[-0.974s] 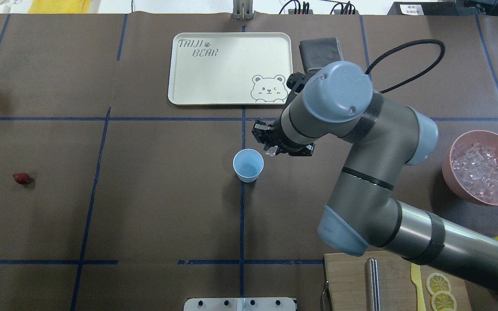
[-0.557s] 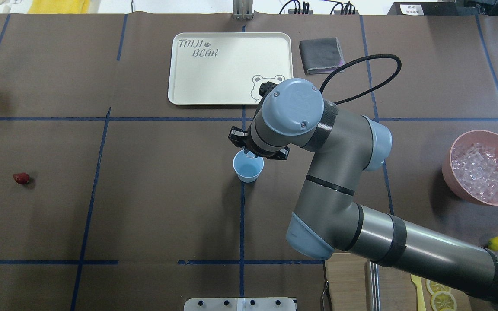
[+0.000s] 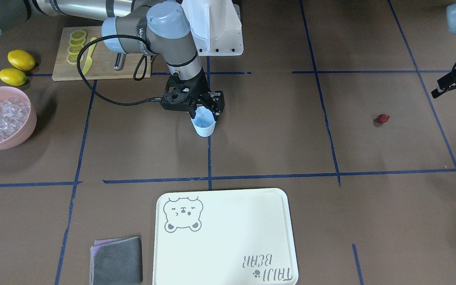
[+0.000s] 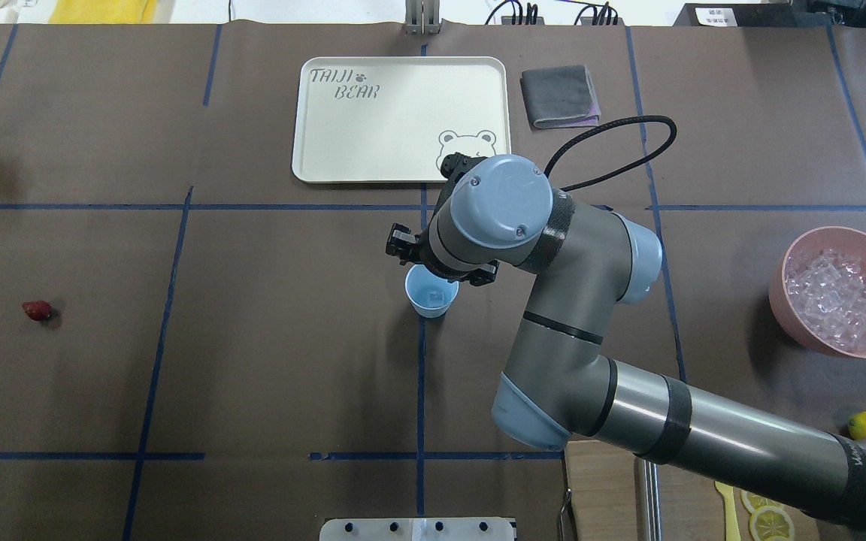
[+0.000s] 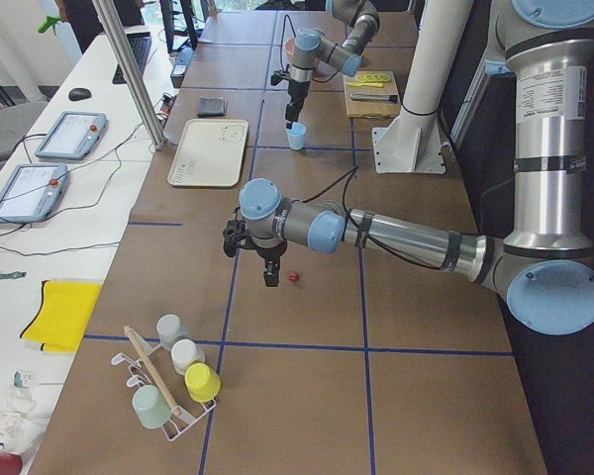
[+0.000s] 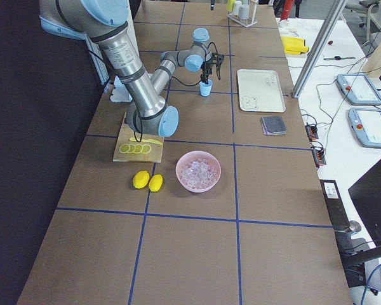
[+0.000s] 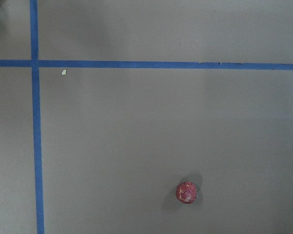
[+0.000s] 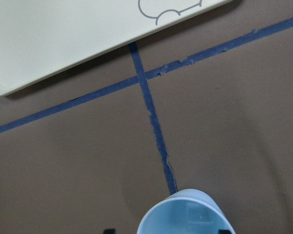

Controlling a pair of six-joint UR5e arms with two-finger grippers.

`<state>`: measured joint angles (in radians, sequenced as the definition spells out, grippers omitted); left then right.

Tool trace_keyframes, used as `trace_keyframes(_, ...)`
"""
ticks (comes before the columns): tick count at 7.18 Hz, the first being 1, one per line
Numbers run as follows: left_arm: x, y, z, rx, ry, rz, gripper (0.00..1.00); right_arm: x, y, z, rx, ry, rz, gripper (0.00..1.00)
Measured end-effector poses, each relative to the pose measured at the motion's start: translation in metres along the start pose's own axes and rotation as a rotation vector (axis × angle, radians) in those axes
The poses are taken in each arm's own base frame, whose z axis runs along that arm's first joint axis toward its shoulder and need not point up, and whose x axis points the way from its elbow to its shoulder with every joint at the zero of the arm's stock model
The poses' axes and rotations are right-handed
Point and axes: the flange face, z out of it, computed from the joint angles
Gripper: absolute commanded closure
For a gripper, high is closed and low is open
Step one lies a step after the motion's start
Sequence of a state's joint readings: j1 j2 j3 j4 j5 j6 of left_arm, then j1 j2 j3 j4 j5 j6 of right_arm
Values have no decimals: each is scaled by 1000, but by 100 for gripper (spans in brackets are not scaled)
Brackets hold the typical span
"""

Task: Put ice and strawberries in cup
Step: 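Open the right gripper to drop the ice into the blue cup, then move the right gripper back to the pink bowl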

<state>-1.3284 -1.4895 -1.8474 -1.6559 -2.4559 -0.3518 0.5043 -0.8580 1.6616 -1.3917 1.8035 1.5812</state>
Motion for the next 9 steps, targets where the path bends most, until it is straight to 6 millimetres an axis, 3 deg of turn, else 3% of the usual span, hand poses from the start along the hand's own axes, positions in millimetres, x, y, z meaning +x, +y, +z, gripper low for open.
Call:
trace_keyframes(1, 0, 0, 0, 0, 0, 0, 0, 15, -10, -17, 1, -12, 6, 28)
trace_keyframes(2, 0, 0, 0, -1, 0, 0, 0, 49, -30, -45, -9, -16, 16, 28)
trace_keyframes(4, 0, 0, 1, -2, 0, -1, 0, 154, -81, -101, -43, 21, -49, 29)
trace_keyframes(7, 0, 0, 0, -1, 0, -4, 0, 334, -147, -152, -73, 137, -294, 26)
trace_keyframes(8, 0, 0, 0, 0, 0, -5, 0, 390, -154, -161, -98, 180, -383, 21)
trace_keyframes(9, 0, 0, 0, 0, 0, -5, 0, 429, -154, -163, -128, 214, -454, 16)
